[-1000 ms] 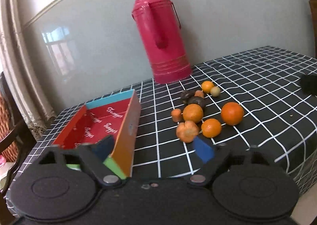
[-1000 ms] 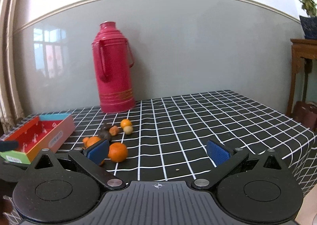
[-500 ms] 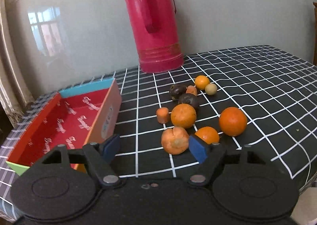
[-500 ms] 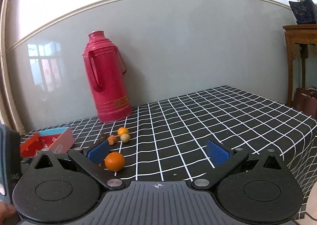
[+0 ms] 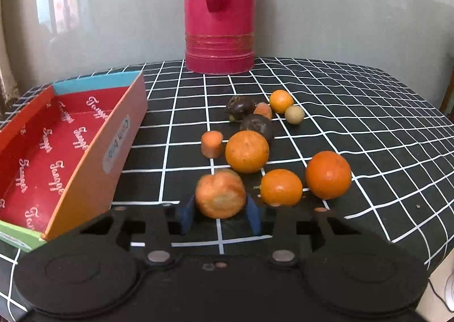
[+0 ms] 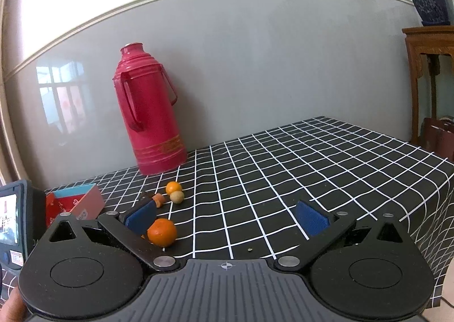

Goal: Organize fruits
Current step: 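Carry the pale fruit with the left tool over the box and release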

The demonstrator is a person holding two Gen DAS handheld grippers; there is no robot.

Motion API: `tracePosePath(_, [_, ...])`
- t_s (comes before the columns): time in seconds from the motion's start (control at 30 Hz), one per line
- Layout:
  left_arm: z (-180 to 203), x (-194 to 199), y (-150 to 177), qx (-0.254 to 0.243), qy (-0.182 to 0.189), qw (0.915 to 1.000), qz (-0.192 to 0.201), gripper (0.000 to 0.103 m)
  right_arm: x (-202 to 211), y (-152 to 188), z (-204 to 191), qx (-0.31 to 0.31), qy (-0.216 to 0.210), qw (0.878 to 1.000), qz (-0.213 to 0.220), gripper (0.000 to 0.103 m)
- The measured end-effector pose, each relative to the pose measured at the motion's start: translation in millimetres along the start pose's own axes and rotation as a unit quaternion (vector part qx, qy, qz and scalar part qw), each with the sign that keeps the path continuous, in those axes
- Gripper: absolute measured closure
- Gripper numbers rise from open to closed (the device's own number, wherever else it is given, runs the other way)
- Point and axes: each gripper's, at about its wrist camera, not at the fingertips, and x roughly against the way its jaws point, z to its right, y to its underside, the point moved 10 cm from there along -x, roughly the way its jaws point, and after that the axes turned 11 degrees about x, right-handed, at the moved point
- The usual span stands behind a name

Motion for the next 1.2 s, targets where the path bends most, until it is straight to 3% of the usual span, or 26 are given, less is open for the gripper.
tracePosePath(0.17, [2, 3, 0, -0.012, -0.011, 0.9998, 0.013, 0.076, -2, 1, 1, -0.004, -0.001, 1.0, -0.004, 0.0])
tracePosePath(0.33, [3, 27, -13, -0.058, -0.057, 0.9928, 0.088, 0.076, -5, 4, -2, -0.001, -0.003, 1.0, -0.011, 0.0])
tracePosePath(0.53, [-44, 54, -35, -0.018, -0.127, 0.9816, 0.141, 0.076, -12, 10, -17, 0.012, -0.015, 0.999, -0.026, 0.0])
tracePosePath(0.7, [-95, 59, -45, 0.028, -0.186, 0.9731, 0.134, 0.076, -18, 15, -35, 0.021, -0.027, 0.999, -0.036, 0.0])
tracePosePath(0.87, [-139, 57, -44, 0.074, -0.229, 0.9653, 0.101, 0.076, -26, 20, -55, 0.038, -0.045, 0.997, -0.046, 0.0])
tracePosePath(1.1, [-168, 61, -37, 0.122, -0.241, 0.9608, 0.063, 0.073, -39, 28, -76, 0.055, -0.065, 0.994, -0.063, 0.0])
tracePosePath(1.2, [-170, 63, -39, 0.131, -0.236, 0.9607, 0.065, 0.064, -45, 30, -85, 0.066, -0.074, 0.993, -0.07, 0.0])
